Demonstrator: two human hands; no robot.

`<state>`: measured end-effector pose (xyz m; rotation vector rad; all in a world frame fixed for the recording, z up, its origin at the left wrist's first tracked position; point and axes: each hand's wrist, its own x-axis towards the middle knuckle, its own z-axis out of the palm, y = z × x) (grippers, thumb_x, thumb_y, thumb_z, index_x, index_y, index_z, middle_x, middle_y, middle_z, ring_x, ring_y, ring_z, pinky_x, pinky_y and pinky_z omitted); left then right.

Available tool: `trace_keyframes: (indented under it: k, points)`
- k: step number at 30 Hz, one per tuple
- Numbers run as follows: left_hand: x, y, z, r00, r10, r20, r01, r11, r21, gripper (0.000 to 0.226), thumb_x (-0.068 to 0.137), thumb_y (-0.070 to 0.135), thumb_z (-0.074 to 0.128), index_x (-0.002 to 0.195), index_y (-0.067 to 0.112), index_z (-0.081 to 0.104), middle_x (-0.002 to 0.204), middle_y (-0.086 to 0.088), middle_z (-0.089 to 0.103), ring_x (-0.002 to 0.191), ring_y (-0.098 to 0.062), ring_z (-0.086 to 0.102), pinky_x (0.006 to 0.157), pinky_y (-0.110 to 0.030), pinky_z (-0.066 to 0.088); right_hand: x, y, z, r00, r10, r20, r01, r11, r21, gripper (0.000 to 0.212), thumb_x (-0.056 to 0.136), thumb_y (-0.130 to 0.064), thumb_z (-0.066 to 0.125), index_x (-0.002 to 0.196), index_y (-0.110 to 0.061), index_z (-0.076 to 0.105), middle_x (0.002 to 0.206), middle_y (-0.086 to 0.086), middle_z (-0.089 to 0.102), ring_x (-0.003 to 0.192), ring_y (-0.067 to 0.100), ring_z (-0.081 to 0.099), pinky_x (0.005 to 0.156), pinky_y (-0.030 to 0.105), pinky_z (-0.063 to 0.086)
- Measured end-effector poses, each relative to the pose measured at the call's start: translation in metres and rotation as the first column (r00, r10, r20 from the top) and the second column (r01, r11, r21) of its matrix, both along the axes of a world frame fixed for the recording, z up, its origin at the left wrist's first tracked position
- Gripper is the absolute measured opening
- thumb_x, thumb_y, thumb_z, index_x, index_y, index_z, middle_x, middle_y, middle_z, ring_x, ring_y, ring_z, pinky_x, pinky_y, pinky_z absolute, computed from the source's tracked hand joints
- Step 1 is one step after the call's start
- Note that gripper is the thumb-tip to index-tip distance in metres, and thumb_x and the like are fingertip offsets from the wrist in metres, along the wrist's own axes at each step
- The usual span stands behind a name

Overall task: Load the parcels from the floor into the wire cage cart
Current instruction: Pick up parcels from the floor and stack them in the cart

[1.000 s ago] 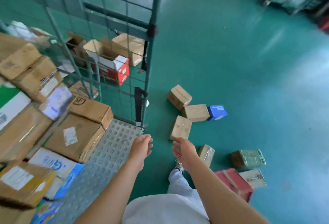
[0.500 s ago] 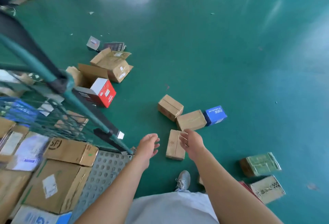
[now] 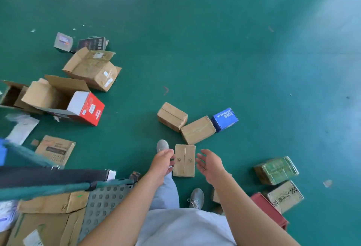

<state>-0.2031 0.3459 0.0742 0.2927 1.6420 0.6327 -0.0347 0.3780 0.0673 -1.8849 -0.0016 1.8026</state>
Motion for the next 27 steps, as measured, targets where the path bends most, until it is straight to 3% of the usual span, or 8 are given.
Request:
trace_keyframes:
  k: [3, 7, 10, 12, 15, 17, 23, 27]
  points:
    - [-0.003, 0.054, -0.014, 0.997, -0.08, 0.013, 0.08, 0.996, -0.029, 0.013, 0.106, 0.027, 0.051, 0.109, 0.023, 0.063, 0.106, -0.001, 0.068, 0.086, -0.015, 0.06, 0.076, -0.03, 0.048, 0.001, 0.039, -0.008, 0.997, -0.048, 0.052, 0.05, 0.998, -0.029, 0.021, 0.103, -0.023, 0.055, 0.121, -0.014, 0.062, 0.108, 0.007, 0.07, 0.1, 0.022, 0.068, 0.093, 0.036, 0.056]
    - [-0.016, 0.14, -0.037, 0.978, -0.2, 0.055, 0.203, 0.977, -0.07, 0.016, 0.105, 0.026, 0.052, 0.111, 0.017, 0.064, 0.094, -0.001, 0.063, 0.082, -0.015, 0.055, 0.067, -0.027, 0.045, -0.008, 0.098, -0.02, 0.98, -0.173, 0.102, 0.182, 0.98, -0.084, 0.024, 0.103, -0.022, 0.056, 0.123, -0.013, 0.064, 0.102, 0.005, 0.071, 0.092, 0.019, 0.068, 0.073, 0.031, 0.054]
    - [-0.027, 0.206, -0.063, 0.961, -0.273, 0.052, 0.277, 0.955, -0.111, 0.019, 0.105, 0.025, 0.053, 0.116, 0.015, 0.064, 0.097, -0.003, 0.065, 0.079, -0.016, 0.057, 0.065, -0.028, 0.045, -0.022, 0.142, -0.037, 0.963, -0.254, 0.091, 0.265, 0.953, -0.144, 0.024, 0.103, -0.021, 0.056, 0.124, -0.012, 0.063, 0.105, 0.005, 0.071, 0.096, 0.02, 0.069, 0.086, 0.035, 0.056]
    - [-0.031, 0.244, -0.081, 0.943, -0.331, 0.036, 0.333, 0.934, -0.129, 0.013, 0.105, 0.022, 0.052, 0.106, 0.019, 0.065, 0.1, -0.003, 0.066, 0.077, -0.015, 0.056, 0.066, -0.027, 0.044, -0.031, 0.166, -0.053, 0.957, -0.286, 0.051, 0.29, 0.941, -0.176, 0.024, 0.102, -0.021, 0.058, 0.124, -0.011, 0.062, 0.105, 0.006, 0.071, 0.097, 0.021, 0.069, 0.092, 0.036, 0.055]
    - [-0.033, 0.295, -0.108, 0.911, -0.412, -0.01, 0.406, 0.901, -0.152, 0.013, 0.104, 0.021, 0.051, 0.098, 0.024, 0.061, 0.104, -0.001, 0.066, 0.083, -0.014, 0.058, 0.073, -0.028, 0.048, -0.039, 0.196, -0.084, 0.951, -0.311, 0.002, 0.304, 0.93, -0.206, 0.025, 0.103, -0.022, 0.057, 0.125, -0.011, 0.063, 0.107, 0.006, 0.071, 0.094, 0.02, 0.069, 0.085, 0.034, 0.055]
    - [-0.03, 0.32, -0.135, 0.876, -0.481, -0.027, 0.469, 0.863, -0.187, 0.012, 0.104, 0.023, 0.05, 0.098, 0.025, 0.06, 0.106, -0.001, 0.066, 0.089, -0.016, 0.059, 0.079, -0.031, 0.049, -0.037, 0.213, -0.109, 0.95, -0.313, -0.006, 0.303, 0.925, -0.23, 0.024, 0.103, -0.022, 0.056, 0.124, -0.011, 0.062, 0.108, 0.005, 0.07, 0.093, 0.019, 0.068, 0.087, 0.034, 0.054]
    - [-0.006, 0.37, -0.261, 0.799, -0.599, -0.049, 0.565, 0.776, -0.28, 0.015, 0.104, 0.023, 0.048, 0.113, 0.021, 0.061, 0.113, -0.003, 0.066, 0.095, -0.017, 0.059, 0.085, -0.033, 0.051, -0.017, 0.243, -0.234, 0.958, -0.284, -0.03, 0.263, 0.917, -0.301, 0.025, 0.104, -0.024, 0.053, 0.124, -0.012, 0.061, 0.103, 0.003, 0.07, 0.092, 0.017, 0.068, 0.077, 0.03, 0.054]
    - [0.016, 0.375, -0.369, 0.779, -0.626, -0.038, 0.575, 0.738, -0.353, 0.012, 0.105, 0.023, 0.048, 0.105, 0.021, 0.059, 0.111, -0.003, 0.064, 0.095, -0.017, 0.057, 0.074, -0.025, 0.047, -0.003, 0.249, -0.343, 0.967, -0.255, -0.026, 0.228, 0.903, -0.365, 0.02, 0.104, -0.023, 0.054, 0.117, -0.011, 0.061, 0.098, 0.003, 0.068, 0.091, 0.017, 0.069, 0.073, 0.029, 0.056]
